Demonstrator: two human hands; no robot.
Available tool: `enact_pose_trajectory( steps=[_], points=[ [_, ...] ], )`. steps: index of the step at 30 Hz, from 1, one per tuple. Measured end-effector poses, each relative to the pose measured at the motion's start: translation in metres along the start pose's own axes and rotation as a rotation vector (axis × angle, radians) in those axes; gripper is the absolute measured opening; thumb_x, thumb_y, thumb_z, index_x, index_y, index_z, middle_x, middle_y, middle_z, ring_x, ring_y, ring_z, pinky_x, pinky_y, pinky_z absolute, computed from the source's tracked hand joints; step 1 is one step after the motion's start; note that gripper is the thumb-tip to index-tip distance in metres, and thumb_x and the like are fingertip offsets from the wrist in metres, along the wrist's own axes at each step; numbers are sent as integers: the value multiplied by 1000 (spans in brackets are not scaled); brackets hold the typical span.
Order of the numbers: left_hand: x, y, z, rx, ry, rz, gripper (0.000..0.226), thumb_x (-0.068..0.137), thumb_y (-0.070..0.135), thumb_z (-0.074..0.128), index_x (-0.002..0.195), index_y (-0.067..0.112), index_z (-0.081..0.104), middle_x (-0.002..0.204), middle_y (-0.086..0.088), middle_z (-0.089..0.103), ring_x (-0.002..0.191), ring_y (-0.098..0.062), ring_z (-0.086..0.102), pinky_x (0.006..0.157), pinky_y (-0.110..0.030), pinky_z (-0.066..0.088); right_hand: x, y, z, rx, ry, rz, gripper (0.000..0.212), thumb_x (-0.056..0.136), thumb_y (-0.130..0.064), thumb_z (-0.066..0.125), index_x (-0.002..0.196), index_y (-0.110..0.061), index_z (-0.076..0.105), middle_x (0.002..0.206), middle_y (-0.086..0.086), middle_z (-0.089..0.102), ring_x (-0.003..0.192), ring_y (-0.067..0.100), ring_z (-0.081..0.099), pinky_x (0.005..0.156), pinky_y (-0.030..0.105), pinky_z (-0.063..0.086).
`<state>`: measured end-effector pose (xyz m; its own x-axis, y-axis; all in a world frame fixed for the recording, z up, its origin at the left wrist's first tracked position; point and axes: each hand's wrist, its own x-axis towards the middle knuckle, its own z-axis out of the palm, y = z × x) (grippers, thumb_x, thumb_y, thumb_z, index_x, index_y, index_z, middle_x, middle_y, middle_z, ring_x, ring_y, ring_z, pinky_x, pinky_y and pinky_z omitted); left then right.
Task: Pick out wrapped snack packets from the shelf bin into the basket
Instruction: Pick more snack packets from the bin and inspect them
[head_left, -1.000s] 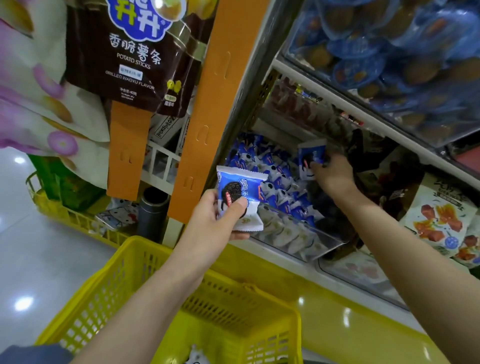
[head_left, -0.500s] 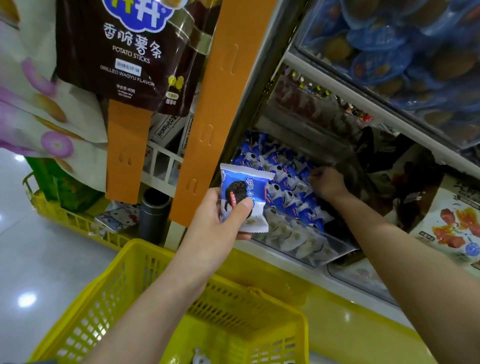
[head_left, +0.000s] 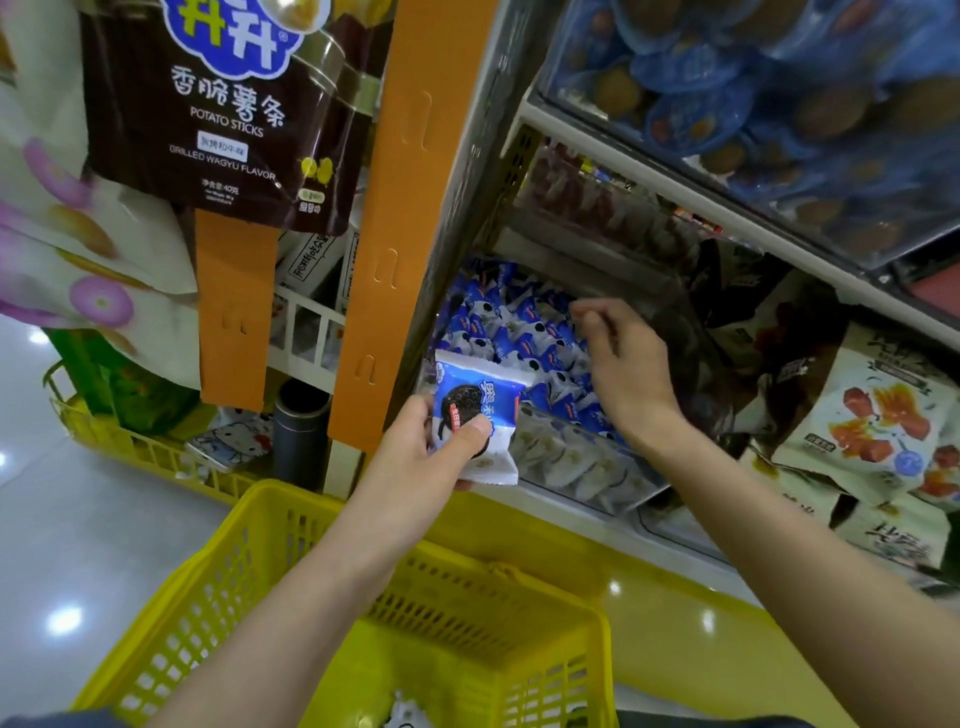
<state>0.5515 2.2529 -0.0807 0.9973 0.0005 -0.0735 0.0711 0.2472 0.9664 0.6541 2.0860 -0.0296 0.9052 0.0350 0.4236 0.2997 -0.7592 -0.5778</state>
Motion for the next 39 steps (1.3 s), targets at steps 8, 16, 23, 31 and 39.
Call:
enact_pose_trajectory(
  steps=[8,16,23,31,39],
  points=[
    [-12,-9,14,33,-10,-117,10,92,23,50,100,25,56,94,8,67,88,-6,61,72,-23,43,-102,-29,3,320,-139,-8,21,94,-29,48,113,-22,53,105,-4,58,91,1,55,79,13,45],
    [-12,-20,11,277,-105,-123,17,89,9,48,100,19,55,95,1,64,89,-13,58,77,-21,43,-112,-9,14,616,-220,291,20,91,-12,54,76,-21,64,64,-9,65,55,-1,57,55,15,48],
    [-9,-29,15,174,-95,-42,10,93,18,51,92,9,56,75,5,64,67,1,59,59,-9,45,-109,6,17,575,-214,319,24,90,-13,57,71,-25,63,64,-7,64,56,1,58,53,16,49],
    [-8,-41,17,271,-22,23,21,94,16,51,76,6,54,64,-2,56,57,-5,55,51,-14,43,-124,6,18,265,-296,27,12,85,-25,64,74,-29,61,74,-9,63,69,3,57,63,17,45],
    [-11,-38,15,133,-89,-101,15,88,23,60,100,15,60,88,2,71,75,-5,66,60,-15,49,-118,9,14,337,-130,78,15,87,-16,62,76,-26,60,75,-10,62,69,5,59,66,21,51]
  ],
)
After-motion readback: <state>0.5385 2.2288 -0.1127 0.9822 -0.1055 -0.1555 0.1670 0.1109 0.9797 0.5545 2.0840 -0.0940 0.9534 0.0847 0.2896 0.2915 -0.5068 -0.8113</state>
